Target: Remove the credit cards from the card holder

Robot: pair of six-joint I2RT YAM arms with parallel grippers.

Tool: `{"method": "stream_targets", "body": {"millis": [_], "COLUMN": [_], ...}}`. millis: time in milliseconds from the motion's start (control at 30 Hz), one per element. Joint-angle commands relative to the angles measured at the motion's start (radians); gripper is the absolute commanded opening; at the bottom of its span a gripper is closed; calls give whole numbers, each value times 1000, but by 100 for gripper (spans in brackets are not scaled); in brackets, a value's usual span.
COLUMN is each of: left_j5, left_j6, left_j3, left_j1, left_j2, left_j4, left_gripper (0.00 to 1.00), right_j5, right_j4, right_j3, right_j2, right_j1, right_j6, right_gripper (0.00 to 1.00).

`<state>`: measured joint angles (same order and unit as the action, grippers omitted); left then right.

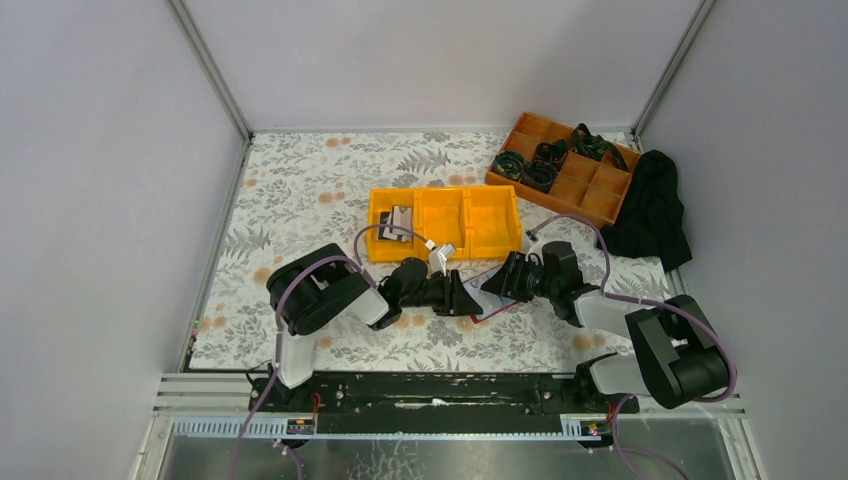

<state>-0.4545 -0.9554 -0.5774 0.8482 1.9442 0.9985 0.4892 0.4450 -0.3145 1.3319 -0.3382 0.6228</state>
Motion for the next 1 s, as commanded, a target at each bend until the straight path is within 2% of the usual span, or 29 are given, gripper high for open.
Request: {"method": "stream_targets", "body": {"millis": [0,567,967], "left_j5": [15,7,18], "left_j6": [15,20,40], "left_j3": [7,28,16], "left_j1": [-5,-48,-67], "left_j2": [41,42,2], "left_j4": [5,23,-29], "left_gripper": [44,44,44], "right_j5": [91,165,211], "right_j4": [104,121,264], "right_j3": [5,38,116], "right_j2": [4,-51,20], "right_j1": [0,0,0], "right_j6": [36,55,115], "right_gripper": [52,52,52]}}
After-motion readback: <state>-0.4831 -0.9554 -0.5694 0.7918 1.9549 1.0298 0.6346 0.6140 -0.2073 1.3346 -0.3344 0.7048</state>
